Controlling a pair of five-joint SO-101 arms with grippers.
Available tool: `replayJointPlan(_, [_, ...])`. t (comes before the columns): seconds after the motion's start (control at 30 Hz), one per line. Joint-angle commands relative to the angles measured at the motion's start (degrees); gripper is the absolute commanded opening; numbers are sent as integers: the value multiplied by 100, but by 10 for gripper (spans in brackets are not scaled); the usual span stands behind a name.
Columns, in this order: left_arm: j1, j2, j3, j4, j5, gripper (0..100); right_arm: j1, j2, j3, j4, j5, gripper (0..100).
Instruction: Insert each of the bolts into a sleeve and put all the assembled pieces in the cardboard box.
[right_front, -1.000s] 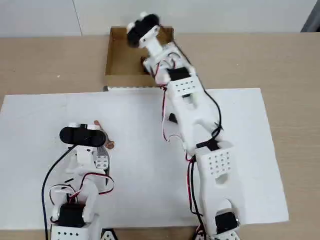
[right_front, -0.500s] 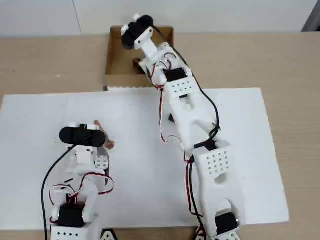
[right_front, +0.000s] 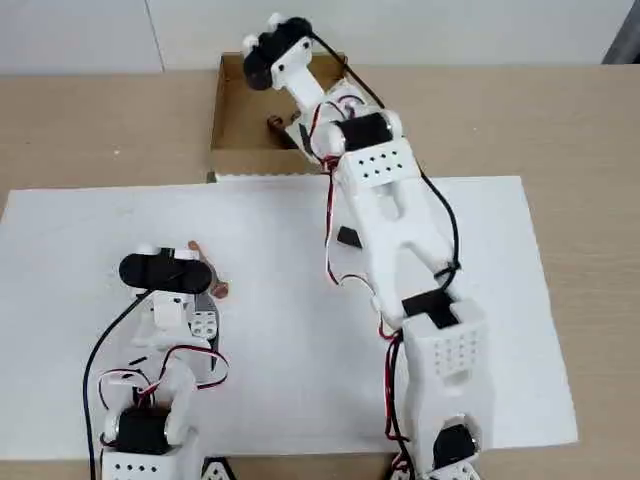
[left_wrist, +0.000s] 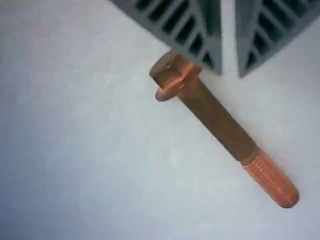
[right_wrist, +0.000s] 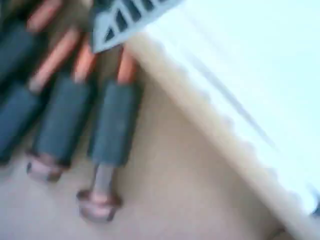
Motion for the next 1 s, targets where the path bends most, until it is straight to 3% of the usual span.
replayJointPlan(0.0, [9, -53, -22, -88, -35, 6, -22, -787, -290, 576, 18, 104])
replayJointPlan(0.47, [9, -53, -22, -88, -35, 6, -22, -1446, -290, 3486, 53, 107])
replayJointPlan(0.63, [9, -53, -22, -88, -35, 6, 13, -1429, -132, 3741, 97, 107])
replayJointPlan(0.83, [9, -53, -22, -88, -35, 6, 57, -1429, 730, 3732, 1626, 108])
replayJointPlan(0.97, [9, -53, -22, -88, -35, 6, 66, -1429, 1160, 3556, 1996, 108])
